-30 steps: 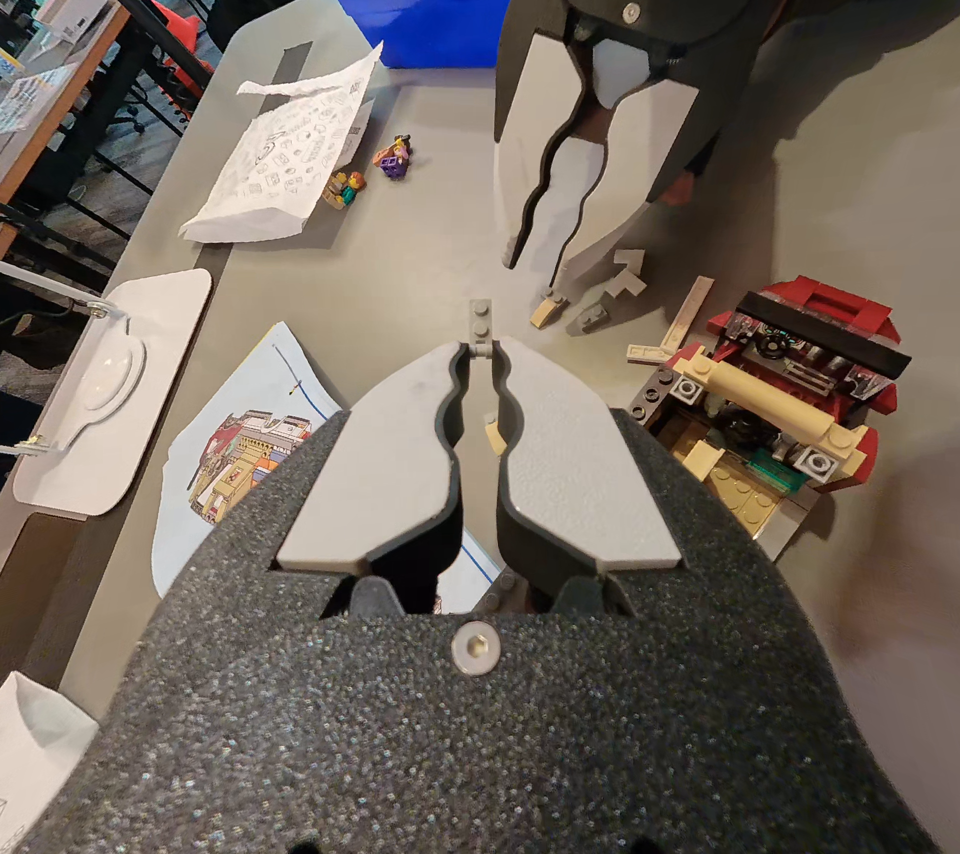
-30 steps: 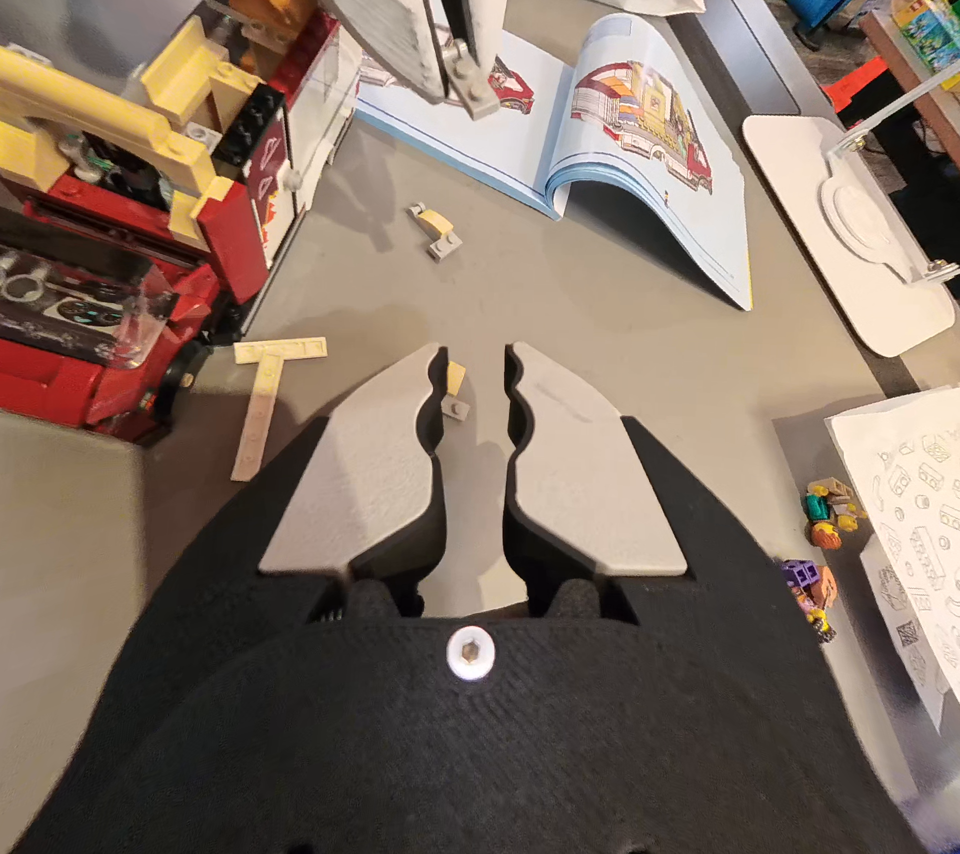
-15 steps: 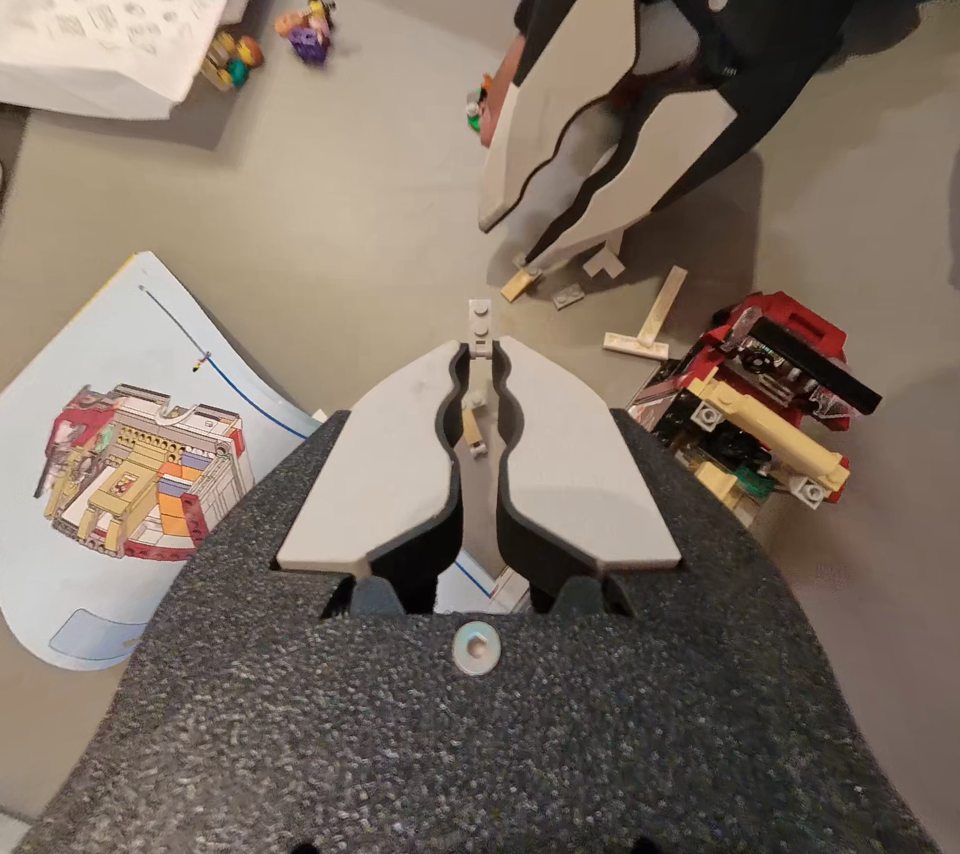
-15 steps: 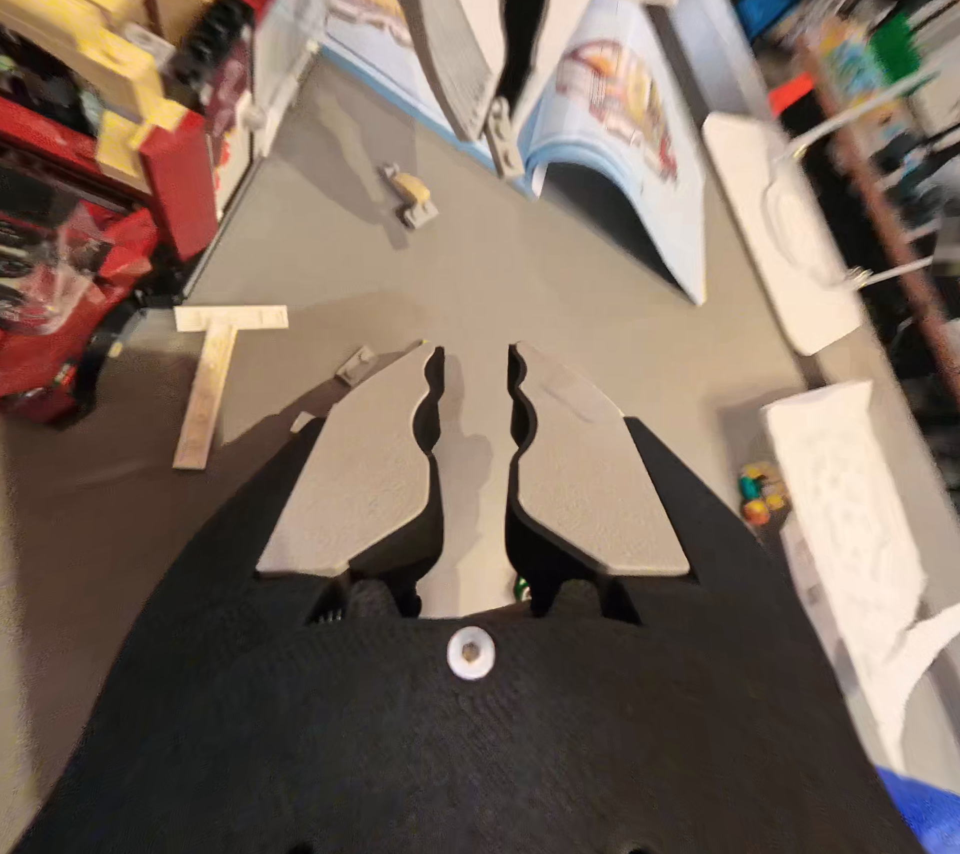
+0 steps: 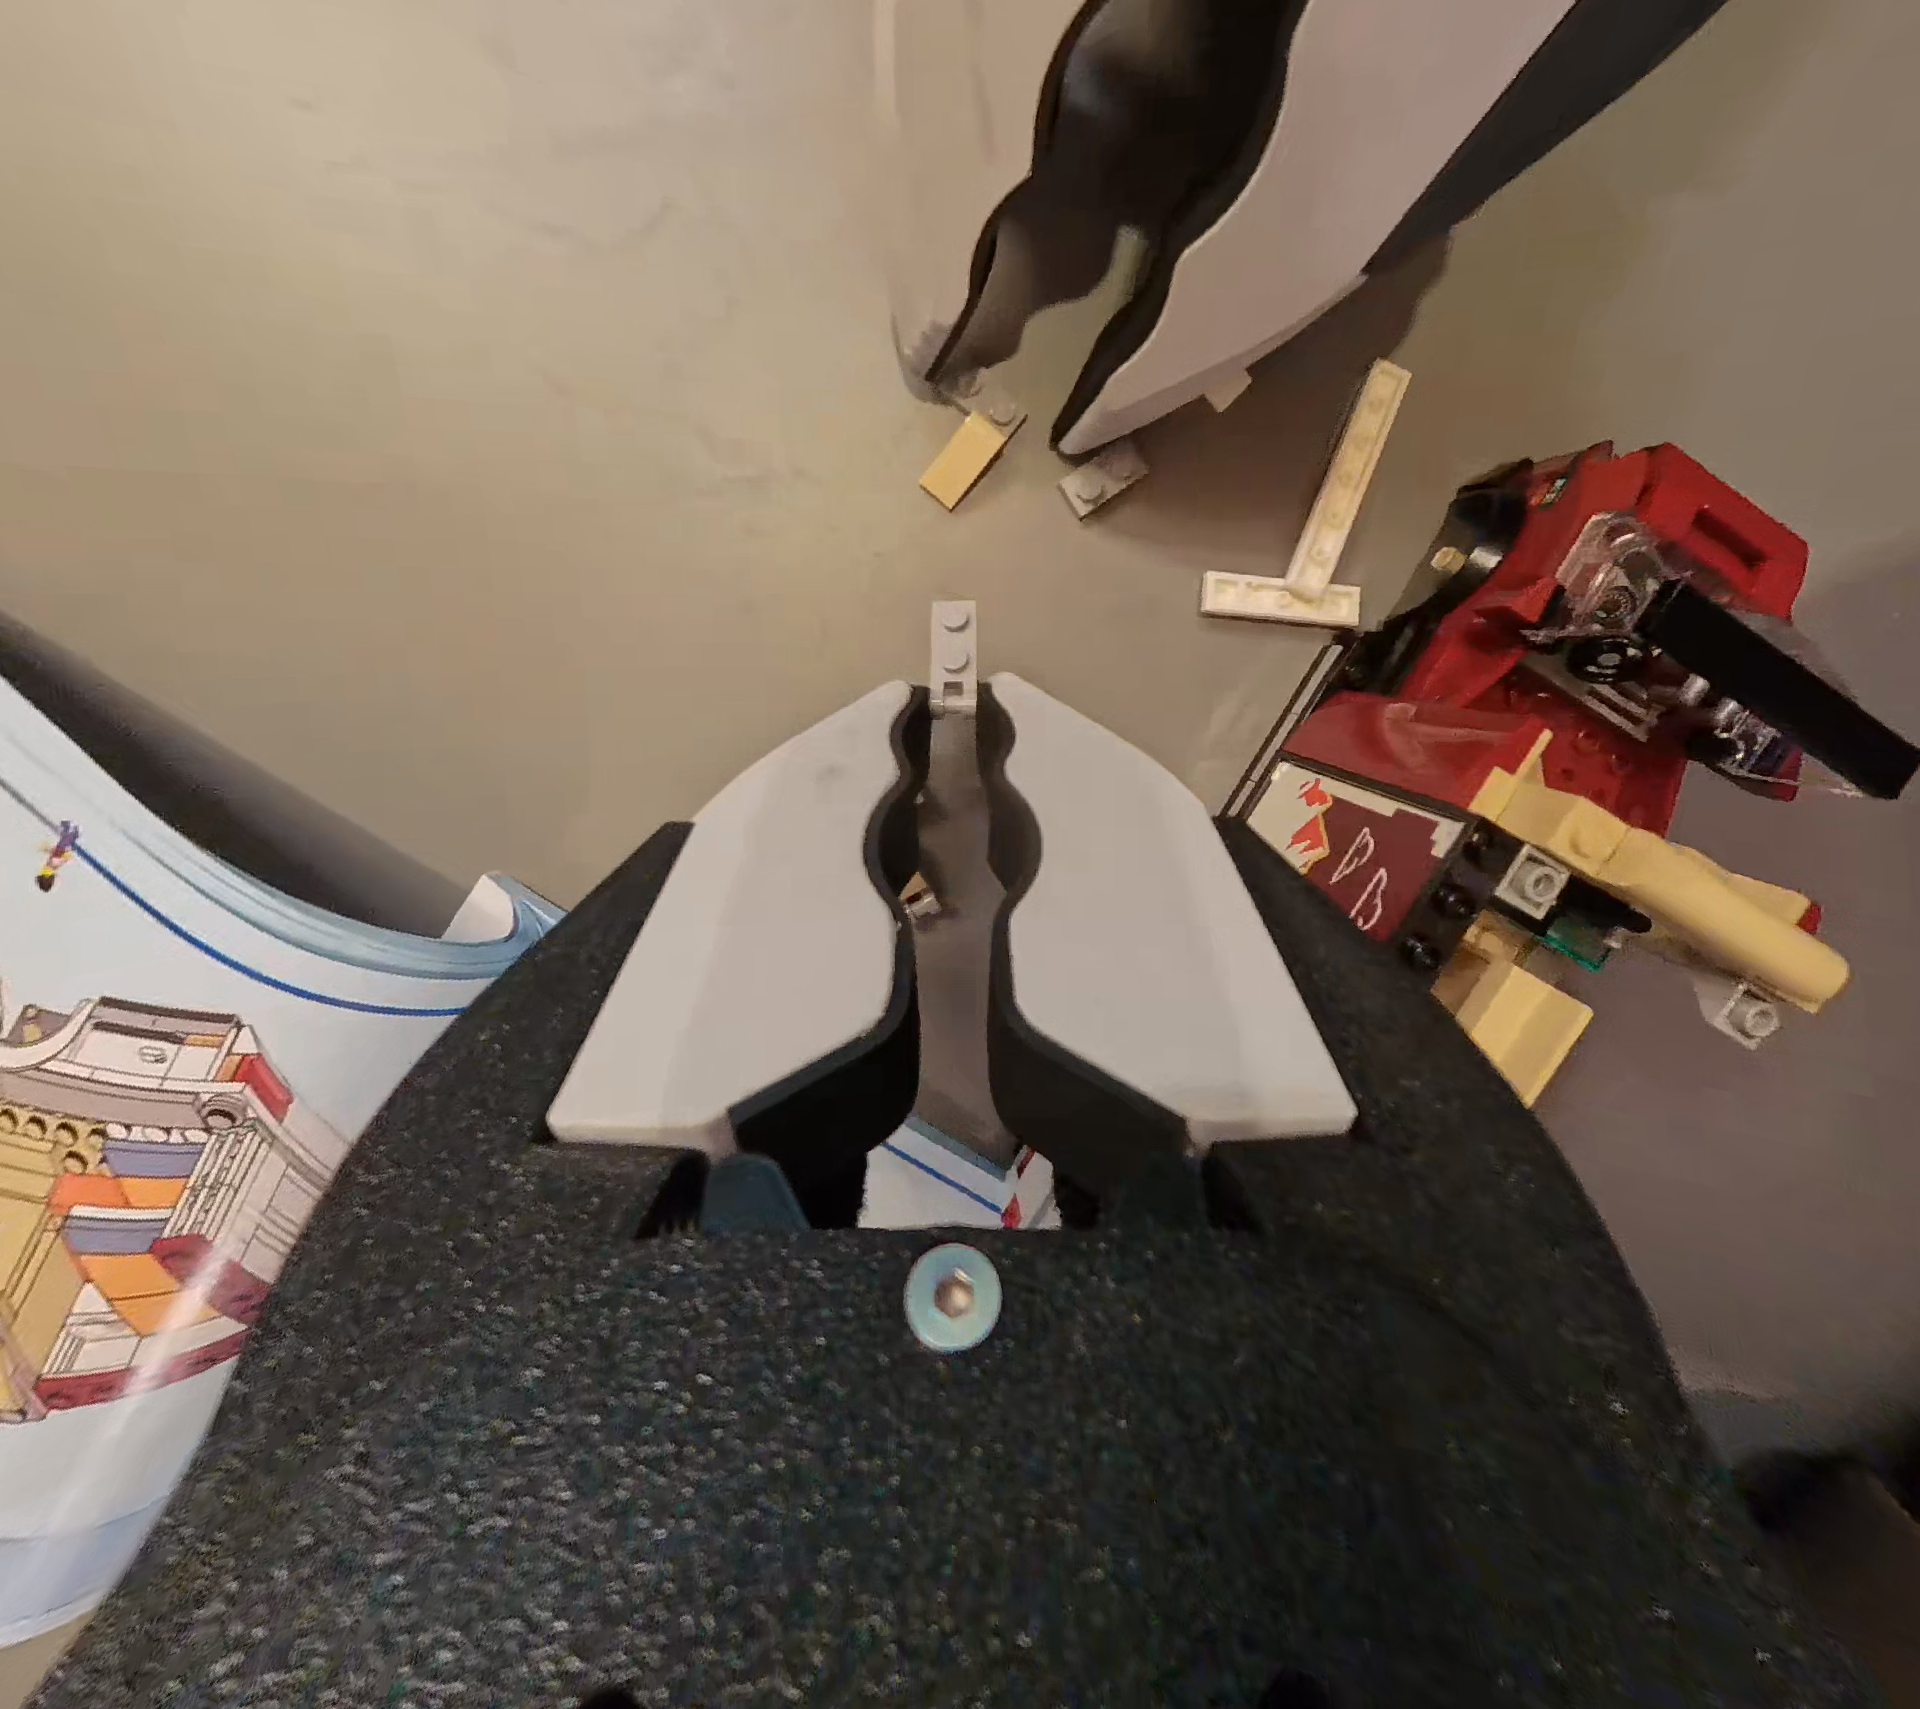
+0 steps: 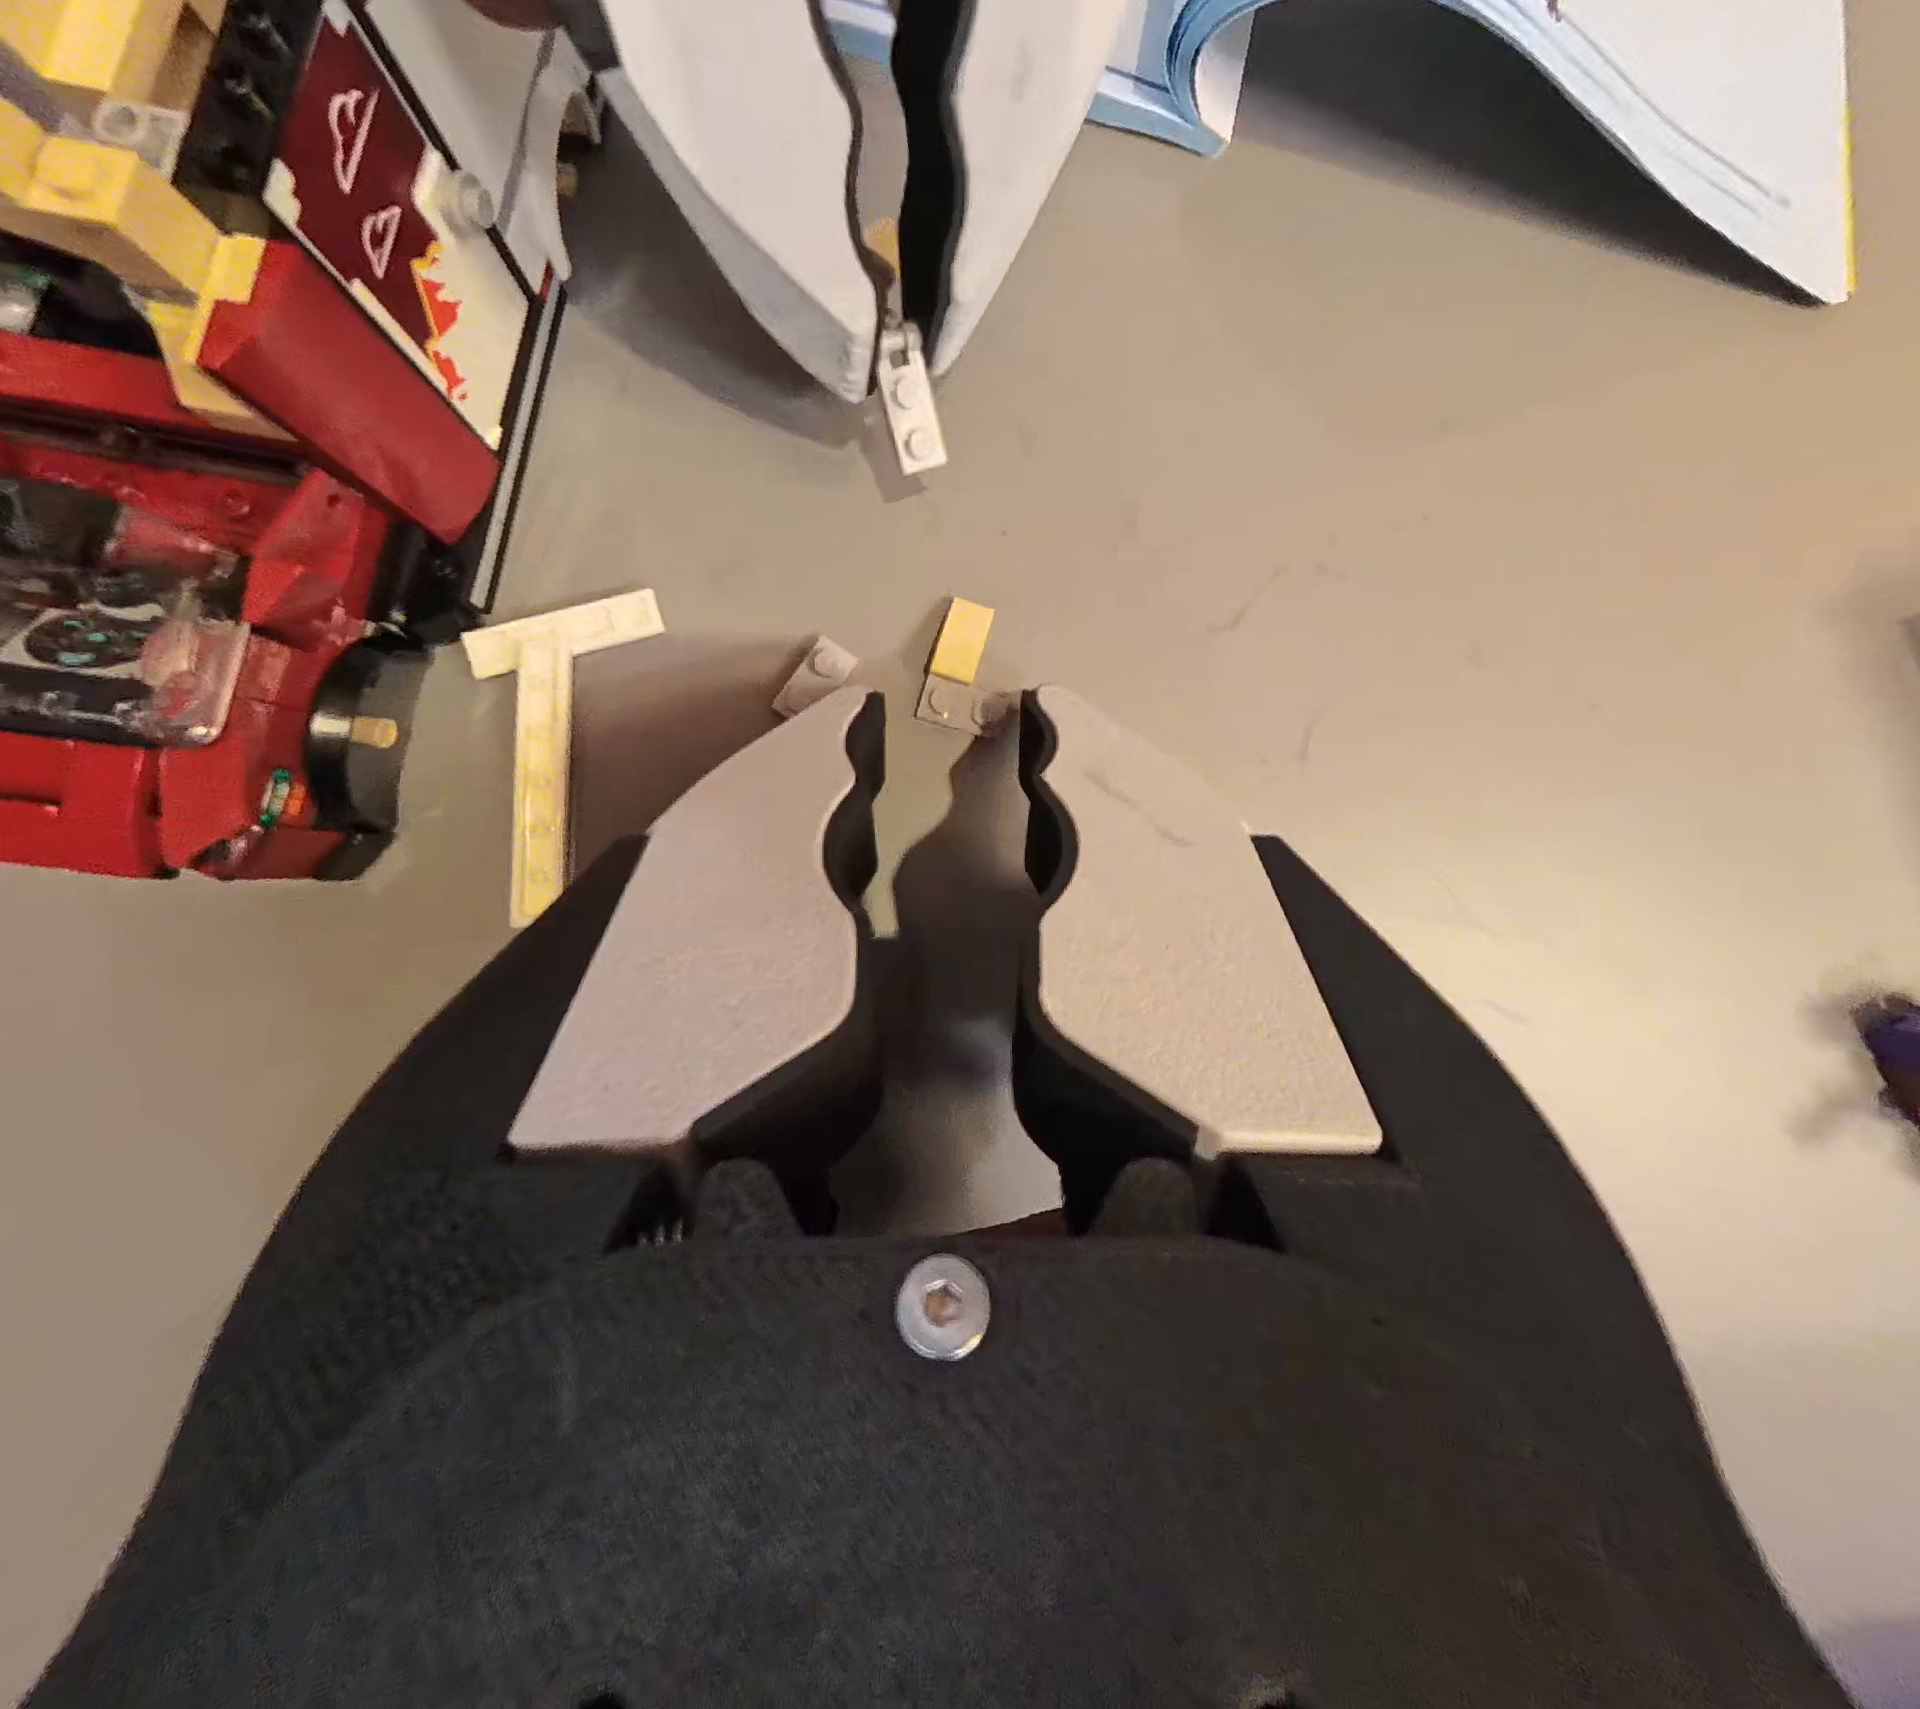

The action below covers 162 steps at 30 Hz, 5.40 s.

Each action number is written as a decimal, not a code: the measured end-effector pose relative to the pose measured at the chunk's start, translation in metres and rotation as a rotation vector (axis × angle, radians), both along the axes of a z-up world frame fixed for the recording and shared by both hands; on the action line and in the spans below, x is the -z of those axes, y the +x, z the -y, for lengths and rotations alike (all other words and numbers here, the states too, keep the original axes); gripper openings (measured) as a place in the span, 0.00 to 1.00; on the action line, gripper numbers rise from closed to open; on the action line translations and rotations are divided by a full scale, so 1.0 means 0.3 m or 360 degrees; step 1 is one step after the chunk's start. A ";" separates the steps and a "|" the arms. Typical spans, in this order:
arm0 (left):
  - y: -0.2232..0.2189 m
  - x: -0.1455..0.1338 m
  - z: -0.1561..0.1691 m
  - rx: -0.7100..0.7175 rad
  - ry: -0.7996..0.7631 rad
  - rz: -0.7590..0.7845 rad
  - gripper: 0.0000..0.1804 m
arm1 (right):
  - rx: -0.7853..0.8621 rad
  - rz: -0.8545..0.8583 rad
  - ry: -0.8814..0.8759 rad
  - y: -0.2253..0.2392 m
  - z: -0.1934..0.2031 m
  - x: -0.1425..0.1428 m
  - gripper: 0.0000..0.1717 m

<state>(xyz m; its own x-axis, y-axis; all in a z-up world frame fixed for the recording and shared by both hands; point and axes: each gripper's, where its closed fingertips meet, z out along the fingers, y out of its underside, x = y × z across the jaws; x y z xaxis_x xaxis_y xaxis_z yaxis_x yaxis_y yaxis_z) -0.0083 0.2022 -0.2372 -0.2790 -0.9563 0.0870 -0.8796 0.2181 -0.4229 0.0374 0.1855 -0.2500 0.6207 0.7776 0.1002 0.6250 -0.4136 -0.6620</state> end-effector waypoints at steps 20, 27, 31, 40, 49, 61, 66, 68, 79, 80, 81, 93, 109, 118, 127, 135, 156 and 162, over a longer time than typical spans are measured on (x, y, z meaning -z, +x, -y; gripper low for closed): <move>0.092 -0.106 -0.014 0.0531 0.0771 0.0609 0.13 | -0.0058 -0.0175 0.0332 -0.023 -0.035 -0.141 0.08; 0.129 -0.125 -0.005 0.0755 0.1310 0.0662 0.11 | -0.0068 -0.0353 0.0295 -0.036 -0.022 -0.187 0.08; 0.137 -0.120 -0.003 0.0811 0.1428 0.0646 0.05 | -0.0075 -0.0449 0.0265 -0.041 -0.015 -0.207 0.08; 0.105 -0.128 -0.023 0.0512 0.1150 0.0595 0.05 | -0.0200 -0.0087 0.0819 -0.033 -0.039 -0.222 0.11; 0.107 -0.144 0.020 0.0425 0.0969 0.0641 0.05 | -0.0282 0.0122 0.1064 -0.052 -0.032 -0.225 0.06; 0.110 -0.169 0.018 0.0383 0.0974 0.0698 0.03 | -0.0248 -0.0069 0.0961 -0.052 -0.026 -0.244 0.03; 0.118 -0.185 0.008 0.0267 0.0940 0.0667 0.03 | -0.0173 -0.0107 0.0960 -0.040 -0.036 -0.261 0.03; 0.119 -0.187 0.007 0.0219 0.0904 0.0648 0.03 | -0.0136 -0.0131 0.0937 -0.037 -0.038 -0.264 0.03; 0.128 -0.181 -0.002 -0.0078 0.0607 0.0593 0.03 | 0.0032 0.0095 0.1094 -0.017 -0.060 -0.265 0.03; 0.128 -0.181 -0.002 -0.0092 0.0584 0.0595 0.03 | 0.0035 0.0118 0.1110 -0.016 -0.061 -0.265 0.03; 0.128 -0.180 -0.001 -0.0110 0.0552 0.0592 0.03 | 0.0035 0.0137 0.1121 -0.016 -0.061 -0.265 0.03; 0.118 -0.209 0.034 0.0060 0.0375 0.0760 0.03 | -0.0031 -0.0437 0.0712 -0.043 -0.028 -0.285 0.03; 0.087 -0.218 0.082 0.0303 0.0339 0.0847 0.03 | -0.0175 -0.0737 0.0435 -0.074 0.016 -0.293 0.03; 0.087 -0.229 0.087 0.0249 0.0202 0.0853 0.02 | -0.0219 -0.0777 0.0432 -0.075 0.026 -0.303 0.03; 0.112 -0.199 0.040 -0.0069 0.0174 0.0661 0.02 | 0.0005 -0.0299 0.0776 -0.034 -0.029 -0.272 0.03; 0.119 -0.184 0.033 -0.0235 0.0076 0.0583 0.02 | 0.0096 -0.0038 0.0937 -0.017 -0.043 -0.258 0.04; 0.101 -0.126 0.043 0.0101 0.0517 0.0436 0.02 | -0.0011 0.0030 0.0718 -0.039 -0.018 -0.183 0.03; 0.119 -0.157 0.034 -0.0145 0.0277 0.0514 0.03 | 0.0115 0.0312 0.1043 -0.013 -0.041 -0.224 0.03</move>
<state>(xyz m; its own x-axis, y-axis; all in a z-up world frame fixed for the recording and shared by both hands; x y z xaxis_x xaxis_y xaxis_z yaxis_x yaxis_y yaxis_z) 0.0272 0.1920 -0.1902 -0.1788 -0.9711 -0.1578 -0.7258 0.2385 -0.6452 0.0335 0.1978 -0.1827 0.5911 0.4756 0.6515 0.7446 -0.0113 -0.6674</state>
